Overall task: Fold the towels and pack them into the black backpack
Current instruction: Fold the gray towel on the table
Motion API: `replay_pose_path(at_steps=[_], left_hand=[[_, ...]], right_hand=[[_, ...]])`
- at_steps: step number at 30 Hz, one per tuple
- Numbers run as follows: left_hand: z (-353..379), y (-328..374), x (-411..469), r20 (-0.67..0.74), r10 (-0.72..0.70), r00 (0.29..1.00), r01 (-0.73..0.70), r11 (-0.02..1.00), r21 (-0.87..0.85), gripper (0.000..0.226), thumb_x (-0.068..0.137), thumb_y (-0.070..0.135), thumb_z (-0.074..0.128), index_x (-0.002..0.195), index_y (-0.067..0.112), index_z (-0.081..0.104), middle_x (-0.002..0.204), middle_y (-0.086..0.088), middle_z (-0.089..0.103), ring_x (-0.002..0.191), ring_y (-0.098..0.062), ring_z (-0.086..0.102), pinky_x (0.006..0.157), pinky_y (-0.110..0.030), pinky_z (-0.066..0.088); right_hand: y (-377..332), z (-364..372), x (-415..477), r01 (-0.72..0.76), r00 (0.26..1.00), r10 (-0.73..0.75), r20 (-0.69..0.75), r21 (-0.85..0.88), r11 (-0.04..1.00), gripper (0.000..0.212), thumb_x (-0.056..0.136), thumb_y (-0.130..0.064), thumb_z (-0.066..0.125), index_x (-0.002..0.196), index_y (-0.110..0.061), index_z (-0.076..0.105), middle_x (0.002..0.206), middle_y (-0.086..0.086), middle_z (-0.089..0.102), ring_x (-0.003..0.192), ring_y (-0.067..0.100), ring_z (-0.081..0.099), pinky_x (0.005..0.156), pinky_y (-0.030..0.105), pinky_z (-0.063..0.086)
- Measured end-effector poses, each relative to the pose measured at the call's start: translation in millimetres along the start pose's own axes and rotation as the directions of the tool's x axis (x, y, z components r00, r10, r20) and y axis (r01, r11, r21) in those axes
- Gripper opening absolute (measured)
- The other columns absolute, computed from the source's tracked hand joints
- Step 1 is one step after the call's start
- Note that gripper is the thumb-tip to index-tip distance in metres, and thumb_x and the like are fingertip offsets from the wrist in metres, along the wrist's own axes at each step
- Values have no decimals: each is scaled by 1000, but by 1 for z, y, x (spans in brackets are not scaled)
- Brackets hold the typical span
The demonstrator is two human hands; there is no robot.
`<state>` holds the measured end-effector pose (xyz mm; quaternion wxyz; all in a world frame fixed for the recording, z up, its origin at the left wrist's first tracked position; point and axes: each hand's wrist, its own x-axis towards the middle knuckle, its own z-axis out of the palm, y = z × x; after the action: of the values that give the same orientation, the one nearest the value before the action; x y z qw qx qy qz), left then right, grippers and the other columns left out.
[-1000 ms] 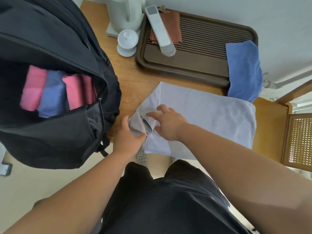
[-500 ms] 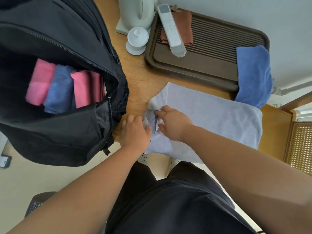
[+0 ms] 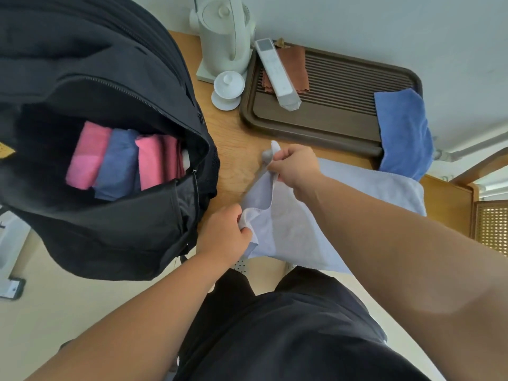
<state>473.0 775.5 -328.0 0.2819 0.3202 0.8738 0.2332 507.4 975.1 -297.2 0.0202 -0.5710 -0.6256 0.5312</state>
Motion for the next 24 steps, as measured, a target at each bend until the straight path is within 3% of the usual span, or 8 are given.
replay_pose_path(at_steps=[4,6,12,14,16,20,24], left_hand=[[-12,-8,-5,-14,8,1000,-10,994,-107,32,76,9,64,68,15,34,62,-4,41,57,-19,31,52,-33,30],[-16,-5,-9,20,8,1000,-5,989,-148,27,75,9,66,71,13,39,65,-6,46,58,-17,34,53,-34,33],[-12,42,-16,378,103,920,-5,968,-252,18,75,10,68,81,20,55,72,6,59,61,-7,52,52,-24,42],[-2,62,-18,468,141,872,3,956,-294,20,78,11,69,88,25,60,76,12,61,64,-4,57,53,-14,43],[14,80,-17,522,148,840,37,944,-327,21,78,11,71,89,27,62,76,13,62,64,-3,57,54,-13,45],[55,109,-14,526,107,844,29,970,-243,11,77,12,70,83,17,63,71,4,62,62,-9,55,54,-25,47],[98,125,-13,475,-2,880,48,995,-84,10,81,13,69,87,10,61,74,1,59,67,-17,51,59,-28,40]], right_hand=[[-22,9,3,91,996,-91,-13,-10,996,20,92,-13,62,105,-28,61,99,0,61,90,20,64,74,33,60],[-28,9,2,119,993,-118,-5,5,993,24,94,-13,60,112,-28,57,98,1,62,87,19,64,75,36,62],[-17,-24,9,73,997,-67,-43,139,988,25,88,-6,60,102,-26,65,105,1,63,91,19,64,76,40,63],[-3,-44,11,62,997,-52,-59,169,984,17,90,-9,60,96,-21,71,98,0,65,89,17,62,71,31,60],[15,-66,15,51,997,-38,-72,192,980,14,91,-12,61,92,-14,74,86,2,64,78,17,57,63,28,52],[52,-108,28,9,999,-3,-36,191,981,15,92,-13,64,97,-22,75,98,-2,68,90,16,62,74,27,55],[90,-134,43,3,993,-5,121,18,1000,39,86,-10,73,121,-27,67,115,-4,58,103,19,59,80,24,49]])
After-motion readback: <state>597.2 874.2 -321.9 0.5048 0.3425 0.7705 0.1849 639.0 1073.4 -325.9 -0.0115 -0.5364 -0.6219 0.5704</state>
